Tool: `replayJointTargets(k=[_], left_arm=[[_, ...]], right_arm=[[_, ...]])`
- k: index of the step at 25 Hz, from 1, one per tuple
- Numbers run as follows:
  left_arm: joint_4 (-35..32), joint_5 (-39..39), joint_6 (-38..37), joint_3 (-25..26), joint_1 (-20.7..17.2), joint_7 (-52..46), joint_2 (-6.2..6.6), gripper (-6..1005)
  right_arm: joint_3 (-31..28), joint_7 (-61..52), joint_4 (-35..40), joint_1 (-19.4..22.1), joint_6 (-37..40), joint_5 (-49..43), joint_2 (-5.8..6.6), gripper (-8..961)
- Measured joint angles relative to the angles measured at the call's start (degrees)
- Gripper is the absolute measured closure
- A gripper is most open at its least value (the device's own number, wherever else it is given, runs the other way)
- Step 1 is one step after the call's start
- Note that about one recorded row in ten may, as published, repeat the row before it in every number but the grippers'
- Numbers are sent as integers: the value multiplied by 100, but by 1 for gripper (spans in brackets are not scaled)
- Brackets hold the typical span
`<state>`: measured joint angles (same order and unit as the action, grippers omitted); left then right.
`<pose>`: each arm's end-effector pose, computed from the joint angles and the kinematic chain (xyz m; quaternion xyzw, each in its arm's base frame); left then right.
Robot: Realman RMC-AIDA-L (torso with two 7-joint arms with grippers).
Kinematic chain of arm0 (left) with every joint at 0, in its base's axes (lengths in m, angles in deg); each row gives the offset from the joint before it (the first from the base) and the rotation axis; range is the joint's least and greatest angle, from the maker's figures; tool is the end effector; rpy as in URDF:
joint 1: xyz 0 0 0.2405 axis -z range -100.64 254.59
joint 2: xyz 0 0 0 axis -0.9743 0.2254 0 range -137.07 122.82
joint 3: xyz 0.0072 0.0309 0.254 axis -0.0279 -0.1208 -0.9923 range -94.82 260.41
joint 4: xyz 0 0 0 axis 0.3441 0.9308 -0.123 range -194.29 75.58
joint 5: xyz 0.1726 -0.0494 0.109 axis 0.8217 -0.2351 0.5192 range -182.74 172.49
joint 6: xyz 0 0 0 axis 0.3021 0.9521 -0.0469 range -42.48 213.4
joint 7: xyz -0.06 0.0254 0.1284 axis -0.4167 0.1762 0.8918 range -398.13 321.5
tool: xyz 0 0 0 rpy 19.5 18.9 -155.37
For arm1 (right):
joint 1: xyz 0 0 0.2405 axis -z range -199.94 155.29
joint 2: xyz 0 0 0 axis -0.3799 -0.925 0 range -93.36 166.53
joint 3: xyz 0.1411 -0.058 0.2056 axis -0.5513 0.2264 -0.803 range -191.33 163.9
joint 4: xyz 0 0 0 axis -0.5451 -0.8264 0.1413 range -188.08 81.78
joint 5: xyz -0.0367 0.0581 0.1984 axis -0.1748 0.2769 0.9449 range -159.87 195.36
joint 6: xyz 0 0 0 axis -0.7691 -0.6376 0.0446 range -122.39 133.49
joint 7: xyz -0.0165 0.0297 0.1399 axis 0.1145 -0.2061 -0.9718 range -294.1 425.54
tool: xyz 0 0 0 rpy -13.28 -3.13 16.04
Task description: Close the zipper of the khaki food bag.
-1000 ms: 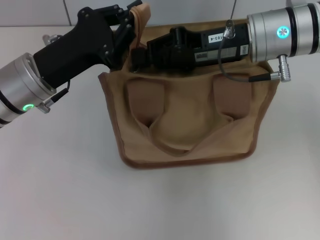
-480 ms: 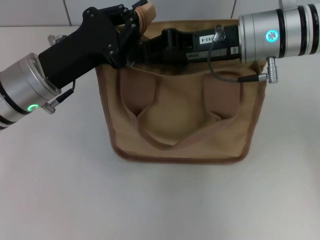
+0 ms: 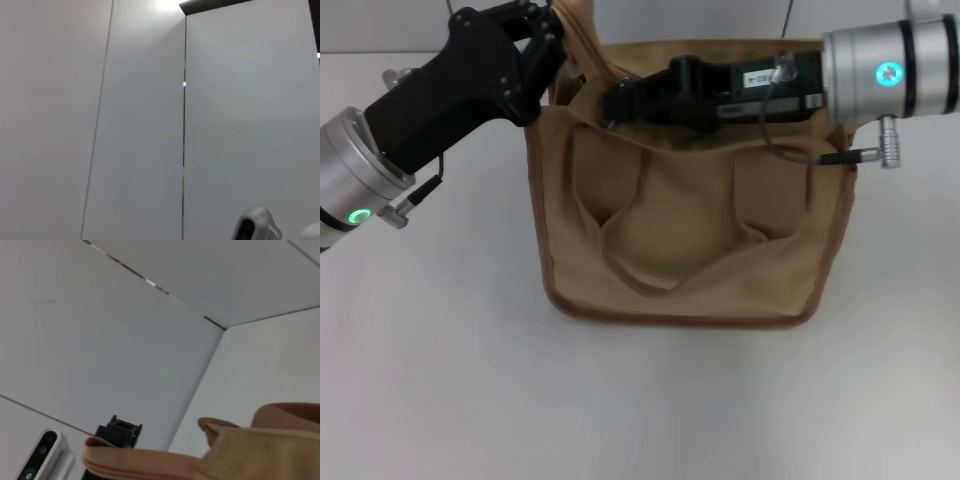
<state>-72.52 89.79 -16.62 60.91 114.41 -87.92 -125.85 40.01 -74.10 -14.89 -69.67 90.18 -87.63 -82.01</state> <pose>-0.2068 0.3359 0.0099 -0.8139 -0.0709 -0.5314 0.2241 0.1310 0.3918 -0.0187 0.8170 -0.5175 -0.2467 0.0627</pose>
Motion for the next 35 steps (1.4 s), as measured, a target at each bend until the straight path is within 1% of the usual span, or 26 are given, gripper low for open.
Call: replayJointTargets(k=[1, 2, 3, 4, 10, 12, 13, 16, 20, 22, 24, 31, 35], left_arm=[[-3, -42, 0, 0, -23, -3, 2, 964], [-9, -112, 5, 3, -56, -7, 9, 964], [-9, -112, 5, 3, -56, -7, 9, 964], [-11, -136, 18, 4, -67, -10, 10, 964], [-153, -233, 62, 43, -128, -136, 21, 964], [-182, -252, 81, 49, -143, -169, 21, 964], [-193, -260, 98, 51, -153, -189, 21, 964], [-242, -333, 153, 61, -184, -238, 27, 964], [-268, -445, 294, 68, -231, -264, 34, 965], [-328, -496, 345, 76, -260, -316, 40, 965], [-339, -501, 352, 77, -264, -332, 40, 965], [-341, -502, 430, 166, -309, -400, 44, 965], [-341, -497, 511, 197, -339, -434, 43, 965]], right_arm=[[0, 0, 0, 0, 0, 0, 0, 946], [2, -182, 240, 167, 15, -97, 21, 946], [2, -182, 240, 167, 15, -97, 21, 946], [3, -281, 370, 260, 36, -149, 35, 946], [-40, -798, 1185, 888, 257, -321, 177, 947], [-178, -948, 1551, 1137, 411, -532, 211, 947], [-178, -948, 1551, 1137, 411, -532, 211, 947], [-608, -981, 1721, 1286, 632, -751, 249, 946], [-1119, -890, 1782, 1362, 915, -847, 320, 943], [-1418, -616, 1762, 1390, 1139, -698, 357, 942], [-1478, -499, 1739, 1392, 1229, -597, 366, 940], [-1659, 736, 1524, 1559, 1846, 676, 387, 934], [-1670, 2048, 1157, 1664, 2347, 1114, 381, 776]])
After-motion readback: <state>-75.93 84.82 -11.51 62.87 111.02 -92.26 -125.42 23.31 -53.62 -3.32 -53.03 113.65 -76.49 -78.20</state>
